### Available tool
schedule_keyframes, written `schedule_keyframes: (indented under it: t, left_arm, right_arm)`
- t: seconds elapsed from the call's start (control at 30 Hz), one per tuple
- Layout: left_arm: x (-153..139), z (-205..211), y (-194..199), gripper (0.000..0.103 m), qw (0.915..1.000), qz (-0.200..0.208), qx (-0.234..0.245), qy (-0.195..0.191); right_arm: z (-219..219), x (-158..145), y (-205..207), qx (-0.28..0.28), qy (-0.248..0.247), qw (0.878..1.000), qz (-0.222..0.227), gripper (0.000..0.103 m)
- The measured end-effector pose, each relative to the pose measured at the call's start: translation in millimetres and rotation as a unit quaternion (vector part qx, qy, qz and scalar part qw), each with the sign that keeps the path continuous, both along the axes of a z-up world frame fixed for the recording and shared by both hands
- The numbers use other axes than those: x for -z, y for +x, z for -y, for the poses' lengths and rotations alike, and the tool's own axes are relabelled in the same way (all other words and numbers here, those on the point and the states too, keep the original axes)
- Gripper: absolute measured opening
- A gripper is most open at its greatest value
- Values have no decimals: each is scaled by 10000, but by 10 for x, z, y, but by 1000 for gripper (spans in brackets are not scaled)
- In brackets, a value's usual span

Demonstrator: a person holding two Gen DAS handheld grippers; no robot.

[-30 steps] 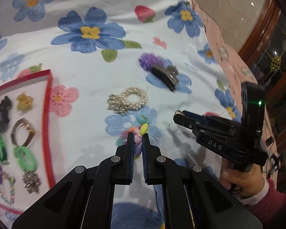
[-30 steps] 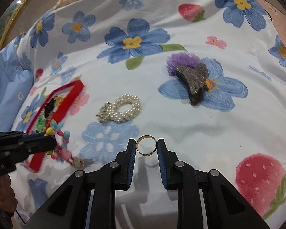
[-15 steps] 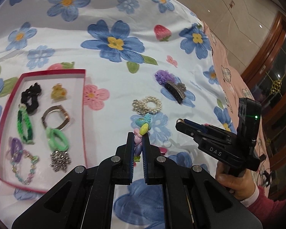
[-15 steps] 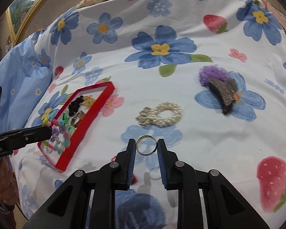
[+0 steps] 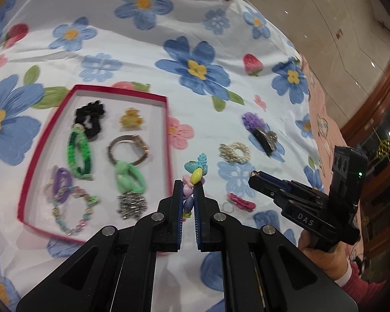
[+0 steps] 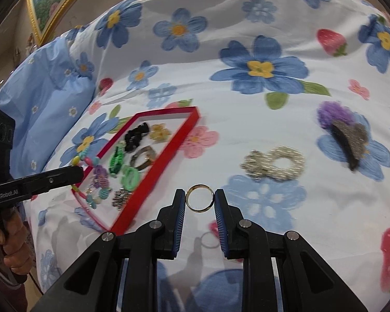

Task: Organize jewelry
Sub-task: 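Carry the pink charm bracelet and gold ring over the red box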

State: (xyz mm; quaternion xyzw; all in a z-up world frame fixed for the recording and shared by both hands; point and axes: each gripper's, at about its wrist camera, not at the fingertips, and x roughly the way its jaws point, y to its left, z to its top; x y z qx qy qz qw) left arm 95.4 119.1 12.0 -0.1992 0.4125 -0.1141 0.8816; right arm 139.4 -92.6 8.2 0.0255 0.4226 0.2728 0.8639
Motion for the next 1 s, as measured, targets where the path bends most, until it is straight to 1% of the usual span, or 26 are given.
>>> schedule_keyframes:
  t: [0.37,0.53,0.7,1.0]
  left_arm:
    - [133,-514,-150,6,9986,-124,-495,-166]
    - [232,-618,-172,6,9979,-222,-563,-210]
    - [345,-710,-164,6,9969,-328,-625,-346]
    - [549,-912,-95,6,9944,-523,-738,-542]
  right_arm:
    - [-644,24,-81,-629,58,9980,-67,23]
    - [-857,53,-125,-870,38,9961,-103,23]
    - [-1065,110,-143,-1092,7,9939,-172,23]
    - [-1384,289,-45,-1271,-126,9912,-349,23]
